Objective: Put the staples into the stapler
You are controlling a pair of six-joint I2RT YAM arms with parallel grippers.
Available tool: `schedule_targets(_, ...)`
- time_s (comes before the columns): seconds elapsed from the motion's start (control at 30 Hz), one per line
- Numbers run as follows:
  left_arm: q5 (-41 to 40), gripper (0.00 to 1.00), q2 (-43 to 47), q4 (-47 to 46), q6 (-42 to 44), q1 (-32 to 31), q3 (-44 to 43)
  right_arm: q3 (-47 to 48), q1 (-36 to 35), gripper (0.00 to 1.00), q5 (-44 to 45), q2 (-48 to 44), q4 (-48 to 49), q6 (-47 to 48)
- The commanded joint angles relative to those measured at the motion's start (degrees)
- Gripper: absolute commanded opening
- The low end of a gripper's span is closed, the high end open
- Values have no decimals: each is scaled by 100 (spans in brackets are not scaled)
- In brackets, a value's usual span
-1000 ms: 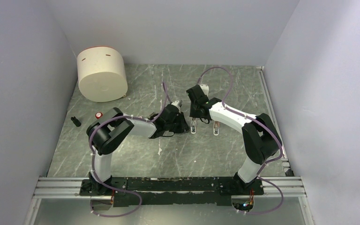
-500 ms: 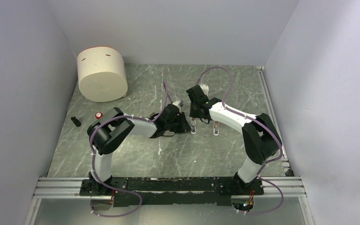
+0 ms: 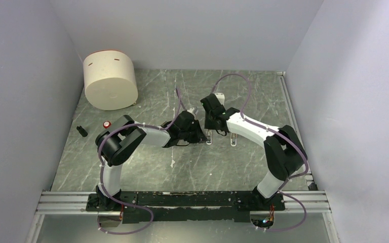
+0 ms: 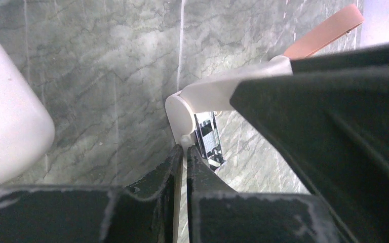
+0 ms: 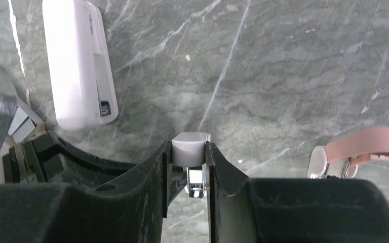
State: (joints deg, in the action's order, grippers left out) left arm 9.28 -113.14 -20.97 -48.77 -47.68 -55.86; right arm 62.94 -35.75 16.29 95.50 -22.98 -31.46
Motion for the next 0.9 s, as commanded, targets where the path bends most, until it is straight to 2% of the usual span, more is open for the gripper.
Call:
schedule_targets(0.0, -124, 10, -375, 671, 47, -81, -57, -242, -226, 22, -242, -232, -427, -245)
schedule_targets(0.37, -223, 5, -392, 724, 38, -81, 17, -502, -314, 20, -192, -510, -767, -316)
schedule_targets(0.8, -129, 5, -237, 556, 37, -74, 109, -744, -464, 19, -55, -204, -523, -406)
schedule_targets(0.87, -80, 8, -149, 493, 63, -74, 130, -752, -468, 19, -18, -98, -466, -399)
